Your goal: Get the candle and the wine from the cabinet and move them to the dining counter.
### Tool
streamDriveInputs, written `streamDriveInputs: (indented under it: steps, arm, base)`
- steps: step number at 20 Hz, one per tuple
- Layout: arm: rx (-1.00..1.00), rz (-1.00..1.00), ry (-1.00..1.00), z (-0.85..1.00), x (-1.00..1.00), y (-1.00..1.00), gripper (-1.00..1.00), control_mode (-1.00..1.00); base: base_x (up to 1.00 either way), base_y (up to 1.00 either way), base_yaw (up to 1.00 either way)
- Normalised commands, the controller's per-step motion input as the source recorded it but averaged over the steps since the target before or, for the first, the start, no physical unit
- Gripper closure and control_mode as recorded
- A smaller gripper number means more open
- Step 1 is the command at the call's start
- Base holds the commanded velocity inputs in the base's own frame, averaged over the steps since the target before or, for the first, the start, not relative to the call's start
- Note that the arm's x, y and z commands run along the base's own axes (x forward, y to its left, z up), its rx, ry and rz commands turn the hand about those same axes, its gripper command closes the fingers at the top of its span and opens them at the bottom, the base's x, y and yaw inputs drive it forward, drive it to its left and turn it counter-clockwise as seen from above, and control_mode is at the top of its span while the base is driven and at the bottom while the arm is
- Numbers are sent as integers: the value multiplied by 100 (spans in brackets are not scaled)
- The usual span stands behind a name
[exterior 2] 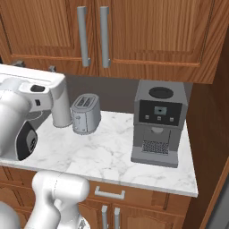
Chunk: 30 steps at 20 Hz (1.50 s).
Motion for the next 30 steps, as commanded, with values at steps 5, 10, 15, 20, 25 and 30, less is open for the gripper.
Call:
streamDriveInputs:
  steps: [5, 10, 15, 20, 25, 30]
  arm:
    - [0, 0, 9, 0, 29, 0, -100, -100]
    - [0, 0, 6, 0, 38, 0, -100, -100]
    - [0, 0, 0, 0, 53, -4, -100, -100]
    - [0, 2, 0, -1, 54, -8, -100, -100]
    - [0, 2, 0, 0, 51, -4, -100, -100]
    - [0, 0, 0, 0, 44, -1, -100, -100]
  base:
    - [0, 0, 0]
    - [0, 0, 0]
    - [0, 0, 0]
    - [0, 0, 0]
    - [0, 0, 0]
    - [0, 0, 0]
